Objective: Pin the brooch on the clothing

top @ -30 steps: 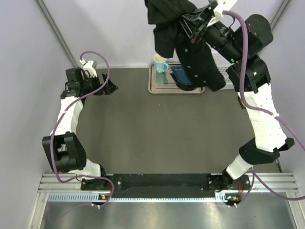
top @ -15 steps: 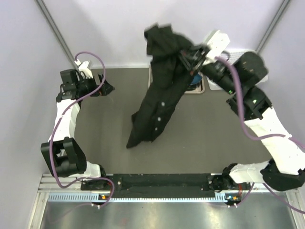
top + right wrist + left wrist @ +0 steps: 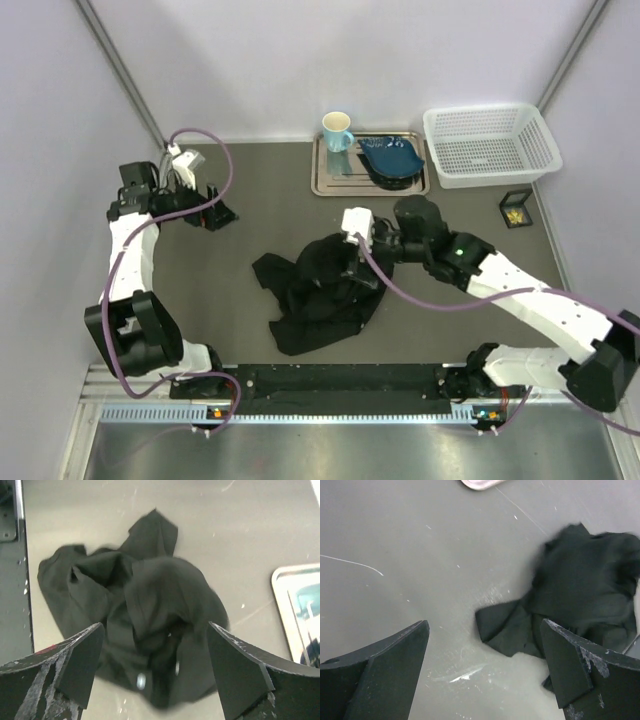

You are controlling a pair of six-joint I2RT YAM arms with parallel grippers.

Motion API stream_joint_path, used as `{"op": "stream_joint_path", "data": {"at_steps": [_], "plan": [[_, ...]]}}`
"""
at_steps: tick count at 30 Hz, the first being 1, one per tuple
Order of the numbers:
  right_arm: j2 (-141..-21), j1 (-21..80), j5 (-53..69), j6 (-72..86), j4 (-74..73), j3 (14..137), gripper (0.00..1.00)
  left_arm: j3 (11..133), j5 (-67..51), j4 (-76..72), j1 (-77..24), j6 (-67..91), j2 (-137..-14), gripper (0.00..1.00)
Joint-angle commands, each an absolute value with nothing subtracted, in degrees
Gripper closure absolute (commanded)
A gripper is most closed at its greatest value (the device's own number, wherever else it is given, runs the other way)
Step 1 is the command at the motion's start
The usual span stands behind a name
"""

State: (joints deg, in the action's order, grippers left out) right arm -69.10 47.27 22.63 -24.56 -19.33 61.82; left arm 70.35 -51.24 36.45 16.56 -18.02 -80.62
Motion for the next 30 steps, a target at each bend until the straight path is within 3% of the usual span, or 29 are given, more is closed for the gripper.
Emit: {"op": "stream_joint_path", "data": {"at_steps": [1,7,15,22,30], "plan": [[-60.56,42.73,26.10,-31.81,-28.53,60.56,0.14,68.82,-58.26,50.16,16.52,-40.89,-78.92,0.01],[-69.15,38.94,27.25,-35.94,-38.75,67.84,0.18,66.62,-60.03,61.34,13.81,-58.85,-81.56,0.03],[-87.76,38.67,31.37,-33.31,-39.11,79.52,0.19,62.84,-60.73,52.56,7.38,-51.42,-87.27,0.07],[-104.03,39.11,35.41,-31.99,-39.20,94.90,0.15,59.24,-56.17,50.71,7.38,-59.40,-88.85,0.07],[-112.40,42.10,34.72,-35.15,-39.46,96.59,0.21,57.40,-53.79,51.94,9.58,-66.00,-87.89,0.07]]}}
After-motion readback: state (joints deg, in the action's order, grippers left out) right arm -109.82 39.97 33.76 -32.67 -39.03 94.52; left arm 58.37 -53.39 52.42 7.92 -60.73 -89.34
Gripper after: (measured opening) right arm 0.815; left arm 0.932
